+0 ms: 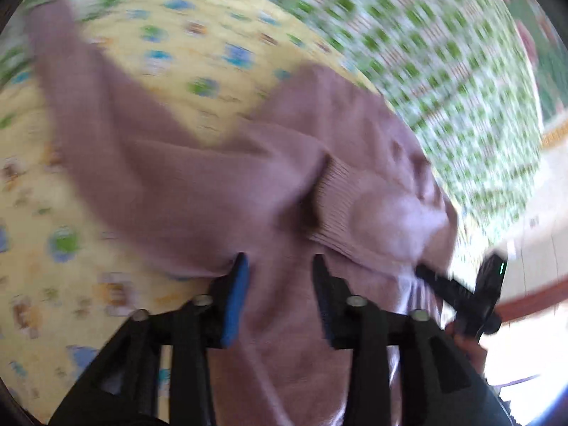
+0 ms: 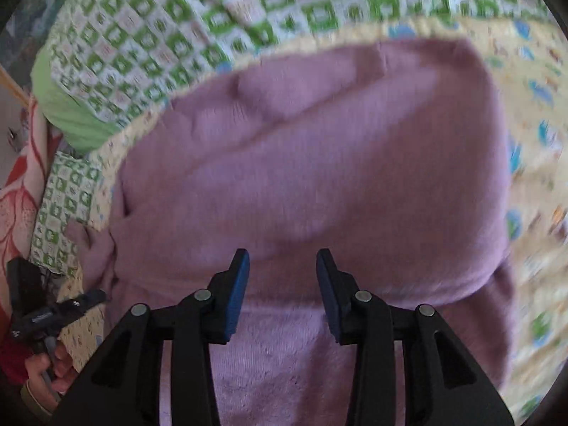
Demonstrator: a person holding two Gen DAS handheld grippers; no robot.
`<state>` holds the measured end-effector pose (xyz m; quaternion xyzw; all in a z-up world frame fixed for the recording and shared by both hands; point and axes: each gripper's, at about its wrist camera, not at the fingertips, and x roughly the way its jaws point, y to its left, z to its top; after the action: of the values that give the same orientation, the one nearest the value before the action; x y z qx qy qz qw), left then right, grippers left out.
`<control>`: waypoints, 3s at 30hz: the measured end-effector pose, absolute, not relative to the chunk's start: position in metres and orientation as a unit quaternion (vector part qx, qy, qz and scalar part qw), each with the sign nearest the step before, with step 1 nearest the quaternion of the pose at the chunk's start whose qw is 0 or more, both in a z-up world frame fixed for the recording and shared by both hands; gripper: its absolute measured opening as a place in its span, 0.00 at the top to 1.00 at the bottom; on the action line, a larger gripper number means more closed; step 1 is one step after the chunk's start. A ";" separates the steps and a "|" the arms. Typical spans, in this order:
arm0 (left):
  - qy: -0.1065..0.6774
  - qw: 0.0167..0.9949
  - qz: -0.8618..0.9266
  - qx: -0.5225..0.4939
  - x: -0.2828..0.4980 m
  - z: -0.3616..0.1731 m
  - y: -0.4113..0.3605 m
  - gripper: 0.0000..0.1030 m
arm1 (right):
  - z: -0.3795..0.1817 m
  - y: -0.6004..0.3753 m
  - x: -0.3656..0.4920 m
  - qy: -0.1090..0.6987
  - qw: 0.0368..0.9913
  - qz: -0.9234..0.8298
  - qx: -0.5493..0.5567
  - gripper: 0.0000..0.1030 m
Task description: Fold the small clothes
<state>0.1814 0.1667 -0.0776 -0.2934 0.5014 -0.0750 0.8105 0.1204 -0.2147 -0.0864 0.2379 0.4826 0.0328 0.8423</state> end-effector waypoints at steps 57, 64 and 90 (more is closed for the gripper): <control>0.525 0.847 -0.077 -0.028 0.226 -0.111 0.114 0.56 | -0.104 -0.227 0.140 0.484 0.803 0.036 0.347 0.77; 0.510 0.855 0.015 -0.087 0.240 -0.104 0.146 0.51 | 0.071 -0.218 0.120 0.273 0.910 0.104 0.293 0.92; 0.519 0.832 0.044 -0.191 0.223 -0.112 0.169 0.48 | -0.093 -0.271 0.086 0.431 0.835 -0.030 0.341 0.93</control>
<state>0.2233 0.1693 -0.1124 -0.1912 0.5192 0.0436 0.8319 0.0856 -0.2712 -0.0929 0.3410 0.4308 -0.0301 0.8350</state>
